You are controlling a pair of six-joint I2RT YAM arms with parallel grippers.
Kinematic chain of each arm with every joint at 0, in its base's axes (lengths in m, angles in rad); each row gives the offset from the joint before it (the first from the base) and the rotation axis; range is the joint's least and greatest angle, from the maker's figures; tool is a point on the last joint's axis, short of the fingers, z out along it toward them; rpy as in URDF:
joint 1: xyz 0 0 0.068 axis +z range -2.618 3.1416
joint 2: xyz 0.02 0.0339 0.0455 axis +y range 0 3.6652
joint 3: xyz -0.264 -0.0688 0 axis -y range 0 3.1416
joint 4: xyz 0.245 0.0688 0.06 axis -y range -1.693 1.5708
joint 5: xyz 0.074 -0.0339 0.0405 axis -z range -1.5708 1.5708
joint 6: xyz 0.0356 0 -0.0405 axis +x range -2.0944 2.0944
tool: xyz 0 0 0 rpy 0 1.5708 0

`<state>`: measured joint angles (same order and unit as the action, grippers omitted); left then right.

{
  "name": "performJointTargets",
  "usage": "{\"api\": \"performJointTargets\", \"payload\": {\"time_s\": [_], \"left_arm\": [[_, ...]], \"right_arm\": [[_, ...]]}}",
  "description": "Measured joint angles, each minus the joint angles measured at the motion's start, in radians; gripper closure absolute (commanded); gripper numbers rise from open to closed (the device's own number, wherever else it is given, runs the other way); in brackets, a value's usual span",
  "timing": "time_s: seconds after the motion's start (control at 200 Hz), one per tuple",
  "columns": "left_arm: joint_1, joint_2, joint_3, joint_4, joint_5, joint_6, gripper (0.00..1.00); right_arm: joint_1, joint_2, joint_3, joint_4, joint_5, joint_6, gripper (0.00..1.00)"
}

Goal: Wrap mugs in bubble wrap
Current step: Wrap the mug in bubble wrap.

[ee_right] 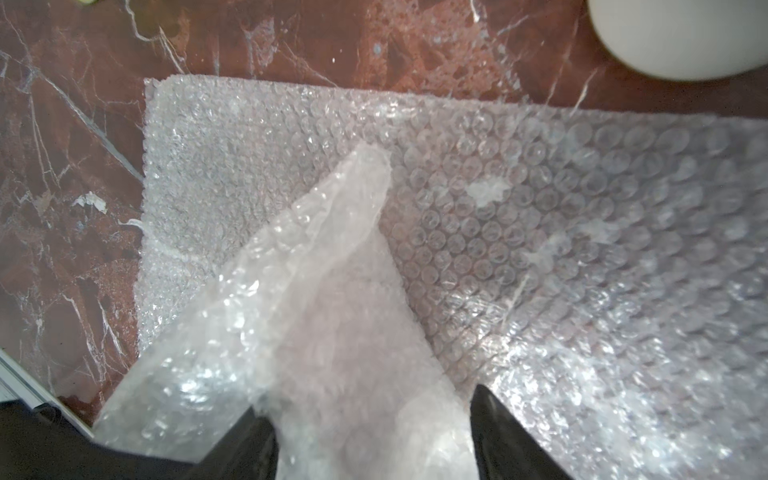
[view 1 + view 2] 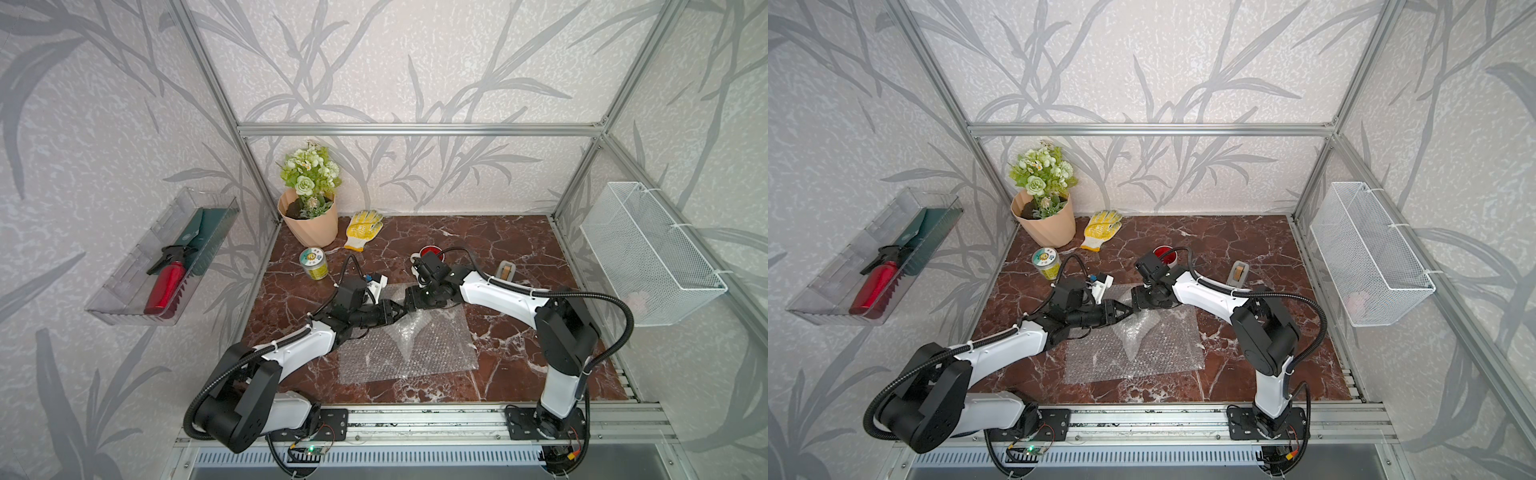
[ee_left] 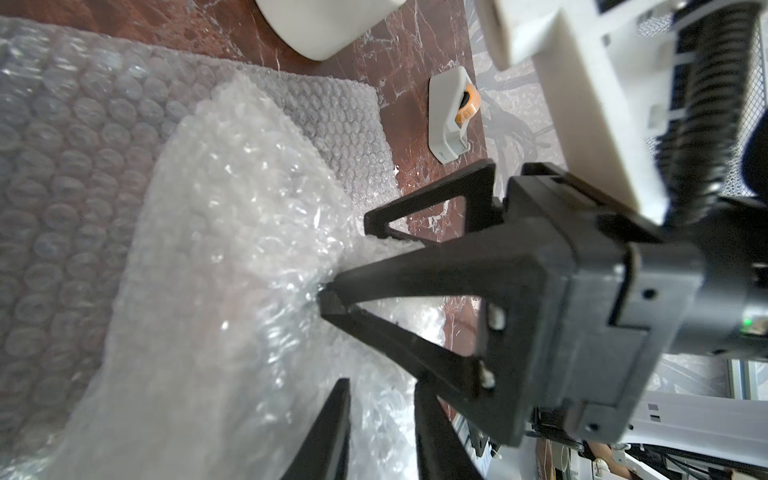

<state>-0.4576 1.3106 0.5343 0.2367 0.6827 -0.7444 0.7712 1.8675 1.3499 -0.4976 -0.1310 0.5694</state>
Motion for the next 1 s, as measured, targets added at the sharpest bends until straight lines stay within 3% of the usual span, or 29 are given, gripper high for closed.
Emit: {"api": "performJointTargets", "payload": {"time_s": [0.21, 0.29, 0.355, 0.46, 0.485, 0.735, 1.0], "left_arm": [[-0.002, -0.093, 0.003, -0.108, -0.011, 0.005, 0.72], [-0.005, -0.175, 0.017, -0.198, -0.074, 0.002, 0.69], [-0.006, -0.250, 0.029, -0.264, -0.157, -0.011, 0.55], [-0.008, -0.330, 0.047, -0.367, -0.289, -0.046, 0.14], [-0.008, -0.333, 0.051, -0.385, -0.306, -0.055, 0.10], [-0.010, -0.187, 0.086, -0.462, -0.363, -0.104, 0.08], [-0.032, -0.137, 0.086, -0.418, -0.381, -0.157, 0.12]], "right_arm": [[0.006, 0.008, -0.023, 0.011, -0.008, 0.003, 0.36], [0.006, 0.008, -0.029, 0.022, -0.009, 0.006, 0.36], [0.006, 0.008, -0.034, 0.029, -0.010, 0.007, 0.36], [0.006, 0.007, -0.045, 0.045, -0.012, 0.013, 0.36], [0.006, 0.006, -0.048, 0.049, -0.013, 0.014, 0.36], [0.006, -0.023, -0.113, 0.117, -0.014, 0.072, 0.37], [0.010, -0.030, -0.138, 0.150, -0.014, 0.097, 0.38]]}}
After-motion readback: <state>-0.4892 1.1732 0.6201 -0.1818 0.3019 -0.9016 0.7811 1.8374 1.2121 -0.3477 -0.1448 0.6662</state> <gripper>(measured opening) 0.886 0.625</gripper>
